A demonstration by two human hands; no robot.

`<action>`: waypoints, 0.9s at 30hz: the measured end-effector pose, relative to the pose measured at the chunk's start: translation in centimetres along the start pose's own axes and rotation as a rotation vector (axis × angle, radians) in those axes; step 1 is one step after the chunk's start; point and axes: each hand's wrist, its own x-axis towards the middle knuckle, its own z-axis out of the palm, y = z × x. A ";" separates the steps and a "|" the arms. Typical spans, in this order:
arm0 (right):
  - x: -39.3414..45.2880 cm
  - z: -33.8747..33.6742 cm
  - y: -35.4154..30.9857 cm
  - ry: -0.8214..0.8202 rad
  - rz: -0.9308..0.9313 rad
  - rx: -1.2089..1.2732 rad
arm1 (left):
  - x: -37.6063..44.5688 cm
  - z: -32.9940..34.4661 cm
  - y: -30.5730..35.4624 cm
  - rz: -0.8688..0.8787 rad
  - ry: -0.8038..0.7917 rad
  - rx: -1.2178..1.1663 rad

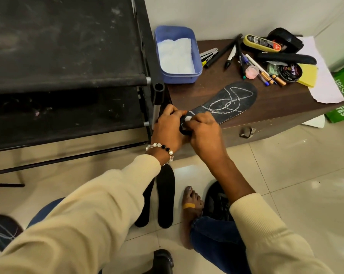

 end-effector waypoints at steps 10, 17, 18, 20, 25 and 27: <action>0.1 -1.3 -0.7 -0.061 -0.051 -0.167 | -0.2 0.1 0.2 -0.081 -0.022 -0.024; 2.7 -0.6 -0.6 -0.013 -0.002 -0.228 | -0.1 0.3 0.4 -0.196 -0.029 -0.061; 3.1 -0.6 -0.7 -0.017 -0.003 -0.235 | -0.1 0.4 0.4 -0.205 -0.033 -0.064; 3.4 -1.0 -0.8 -0.082 -0.015 -0.236 | -0.1 0.5 0.4 -0.223 -0.046 -0.070; 2.7 -2.0 -0.6 -0.259 -0.067 -0.167 | 0.2 0.7 0.3 -0.253 -0.031 -0.083; 2.9 -2.0 -0.6 -0.190 0.013 -0.051 | 0.1 0.6 0.4 -0.265 -0.044 -0.103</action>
